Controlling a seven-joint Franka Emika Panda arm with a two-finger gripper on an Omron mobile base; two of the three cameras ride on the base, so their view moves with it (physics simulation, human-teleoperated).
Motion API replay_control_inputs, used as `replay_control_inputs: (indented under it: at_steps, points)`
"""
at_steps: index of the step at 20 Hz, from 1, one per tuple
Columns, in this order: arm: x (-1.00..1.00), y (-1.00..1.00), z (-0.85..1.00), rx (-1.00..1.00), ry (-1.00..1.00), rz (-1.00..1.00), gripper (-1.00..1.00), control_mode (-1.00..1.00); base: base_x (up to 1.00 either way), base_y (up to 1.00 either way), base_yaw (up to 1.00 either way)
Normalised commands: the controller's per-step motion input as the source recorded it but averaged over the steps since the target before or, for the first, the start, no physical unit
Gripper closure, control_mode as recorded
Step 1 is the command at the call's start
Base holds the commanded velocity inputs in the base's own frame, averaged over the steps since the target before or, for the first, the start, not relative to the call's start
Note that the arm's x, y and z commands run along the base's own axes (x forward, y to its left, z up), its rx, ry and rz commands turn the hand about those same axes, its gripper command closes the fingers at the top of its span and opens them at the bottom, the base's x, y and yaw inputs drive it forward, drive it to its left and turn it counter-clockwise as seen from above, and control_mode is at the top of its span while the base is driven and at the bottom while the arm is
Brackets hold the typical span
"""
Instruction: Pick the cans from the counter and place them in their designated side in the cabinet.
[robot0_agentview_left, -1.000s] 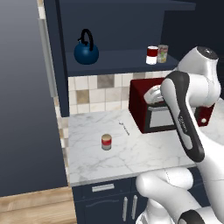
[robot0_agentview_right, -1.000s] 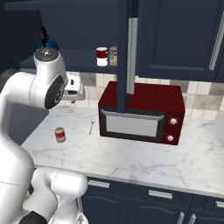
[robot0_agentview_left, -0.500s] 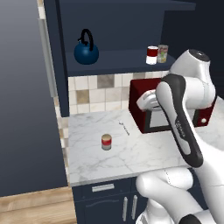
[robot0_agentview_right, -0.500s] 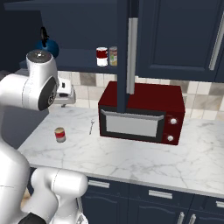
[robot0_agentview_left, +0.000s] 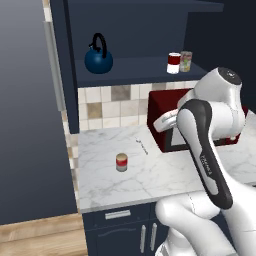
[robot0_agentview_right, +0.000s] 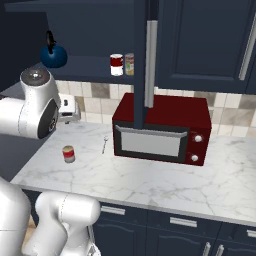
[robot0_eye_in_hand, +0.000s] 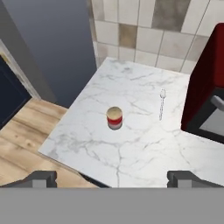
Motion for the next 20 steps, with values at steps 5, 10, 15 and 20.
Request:
replay_control_inputs:
  at_steps: [5, 10, 15, 20]
  points:
    - [0.0, 0.02, 0.0, 0.0, -0.01, 0.0, -1.0, -1.0, 0.0, 0.0, 0.0]
    - [0.0, 0.09, -0.08, 0.0, 0.02, 0.0, -1.0, -1.0, 0.0, 0.0, 0.0]
    - [0.0, 0.16, -0.13, 0.0, 0.0, 0.0, -1.0, -1.0, 0.0, 0.0, 0.0]
    - [0.03, 0.11, -0.12, 0.0, 0.0, -0.03, -1.0, -1.0, 0.0, 0.0, 0.0]
